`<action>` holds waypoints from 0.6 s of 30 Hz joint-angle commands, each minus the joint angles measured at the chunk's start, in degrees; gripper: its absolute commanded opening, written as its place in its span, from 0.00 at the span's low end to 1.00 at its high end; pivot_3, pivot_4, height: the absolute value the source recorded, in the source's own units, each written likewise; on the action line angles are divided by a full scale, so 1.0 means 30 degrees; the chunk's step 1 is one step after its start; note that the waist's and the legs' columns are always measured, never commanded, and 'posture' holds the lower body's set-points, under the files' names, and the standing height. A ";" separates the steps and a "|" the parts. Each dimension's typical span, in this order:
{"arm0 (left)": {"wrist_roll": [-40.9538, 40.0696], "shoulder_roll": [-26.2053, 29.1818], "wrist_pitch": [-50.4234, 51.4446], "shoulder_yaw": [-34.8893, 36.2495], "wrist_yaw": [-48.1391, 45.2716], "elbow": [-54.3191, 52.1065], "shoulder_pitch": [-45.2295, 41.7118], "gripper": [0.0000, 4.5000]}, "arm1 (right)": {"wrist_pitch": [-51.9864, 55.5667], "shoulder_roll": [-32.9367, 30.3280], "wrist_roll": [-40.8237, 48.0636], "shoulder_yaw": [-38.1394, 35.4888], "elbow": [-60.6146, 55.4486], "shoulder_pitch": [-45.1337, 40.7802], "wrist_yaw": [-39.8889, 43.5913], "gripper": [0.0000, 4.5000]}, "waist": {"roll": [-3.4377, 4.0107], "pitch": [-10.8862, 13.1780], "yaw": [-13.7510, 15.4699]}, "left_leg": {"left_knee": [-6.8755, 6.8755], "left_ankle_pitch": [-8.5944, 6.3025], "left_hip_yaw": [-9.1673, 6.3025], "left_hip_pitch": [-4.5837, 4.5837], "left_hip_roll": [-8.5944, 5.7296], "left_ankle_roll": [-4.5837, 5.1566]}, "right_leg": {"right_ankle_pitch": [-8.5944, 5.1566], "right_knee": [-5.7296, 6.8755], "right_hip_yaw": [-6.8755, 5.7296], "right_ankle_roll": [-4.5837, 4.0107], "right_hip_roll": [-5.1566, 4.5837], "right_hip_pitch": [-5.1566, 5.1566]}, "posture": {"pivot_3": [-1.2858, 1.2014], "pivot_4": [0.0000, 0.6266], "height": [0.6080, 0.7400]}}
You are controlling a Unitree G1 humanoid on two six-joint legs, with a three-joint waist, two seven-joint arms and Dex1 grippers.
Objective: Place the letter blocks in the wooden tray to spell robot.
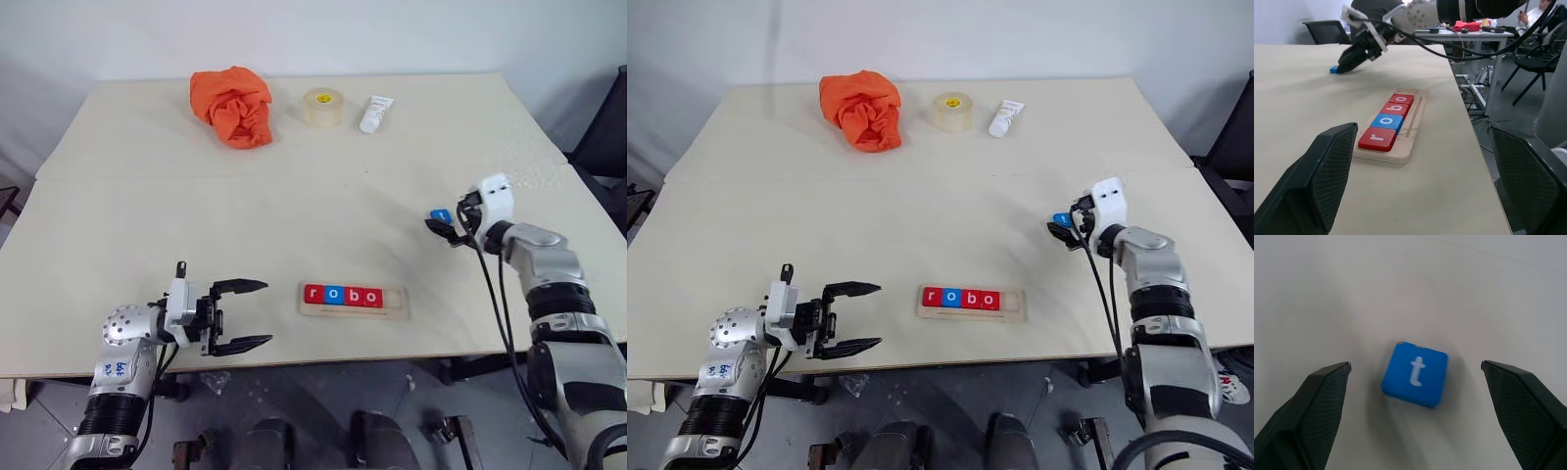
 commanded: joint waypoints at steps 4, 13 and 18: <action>-0.0375 0.0169 -0.0014 0.0322 0.0391 -0.0860 0.0348 1.00 | -0.0615 0.0587 -0.0465 -0.0164 0.1626 -0.0824 -0.1283 0.95 | 0.0005 -0.0003 -0.0208 | 0.0002 0.0002 0.0000 0.0009 0.0006 -0.0004 | 0.0000 0.0006 0.0003 -0.0001 0.0006 0.0007 | 0.52 0.24 1.00; -0.0534 0.0553 -0.0004 0.0372 -0.0552 0.0234 -0.0373 1.00 | -0.0247 0.1188 -0.0092 -0.0569 -0.0625 0.0554 -0.2091 0.35 | 0.0008 -0.0005 -0.0363 | 0.0011 0.0003 -0.0015 0.0024 0.0003 -0.0004 | 0.0001 0.0038 0.0005 -0.0002 -0.0001 0.0018 | 0.52 0.24 1.00; -0.0323 0.0702 -0.0784 0.0440 -0.1474 0.1692 -0.1453 1.00 | 0.2632 0.1327 0.1015 -0.1598 -0.5956 0.2456 -0.3339 0.33 | 0.0010 -0.0006 -0.0361 | 0.0011 0.0002 -0.0034 0.0015 -0.0006 -0.0004 | 0.0001 0.0046 0.0000 -0.0002 -0.0009 0.0010 | 0.52 0.24 1.00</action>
